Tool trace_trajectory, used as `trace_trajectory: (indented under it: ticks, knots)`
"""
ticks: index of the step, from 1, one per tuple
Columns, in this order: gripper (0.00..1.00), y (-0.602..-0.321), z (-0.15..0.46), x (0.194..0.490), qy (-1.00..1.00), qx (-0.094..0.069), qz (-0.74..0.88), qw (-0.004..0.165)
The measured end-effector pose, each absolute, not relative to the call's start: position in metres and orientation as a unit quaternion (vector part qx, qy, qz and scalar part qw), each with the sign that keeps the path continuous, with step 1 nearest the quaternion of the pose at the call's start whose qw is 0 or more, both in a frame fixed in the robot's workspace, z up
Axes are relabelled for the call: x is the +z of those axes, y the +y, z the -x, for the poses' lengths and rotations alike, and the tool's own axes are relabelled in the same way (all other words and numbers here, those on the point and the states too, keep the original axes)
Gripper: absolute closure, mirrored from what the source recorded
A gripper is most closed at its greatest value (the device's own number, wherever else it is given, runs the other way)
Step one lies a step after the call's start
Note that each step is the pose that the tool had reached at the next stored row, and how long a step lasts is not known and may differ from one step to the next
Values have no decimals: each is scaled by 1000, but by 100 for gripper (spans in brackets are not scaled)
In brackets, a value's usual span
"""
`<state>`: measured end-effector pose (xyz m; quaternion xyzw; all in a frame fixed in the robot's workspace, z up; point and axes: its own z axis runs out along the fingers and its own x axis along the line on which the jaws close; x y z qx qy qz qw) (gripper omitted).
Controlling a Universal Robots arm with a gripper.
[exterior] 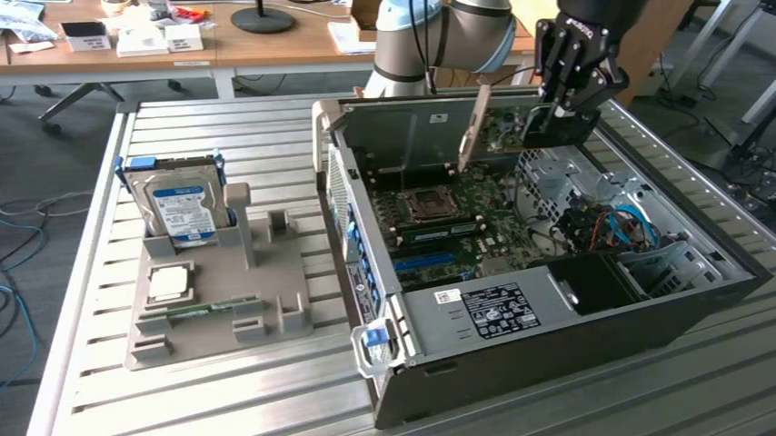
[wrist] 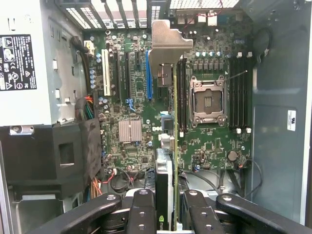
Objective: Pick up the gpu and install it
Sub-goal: 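Insert the gpu into the slot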
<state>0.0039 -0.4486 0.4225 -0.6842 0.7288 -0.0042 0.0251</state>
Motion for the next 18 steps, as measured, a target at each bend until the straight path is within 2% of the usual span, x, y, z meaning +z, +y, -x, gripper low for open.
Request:
trace_trajectory:
  ticks: [18]
  knots:
    - [73,-449,3,421,729,-4,684,25]
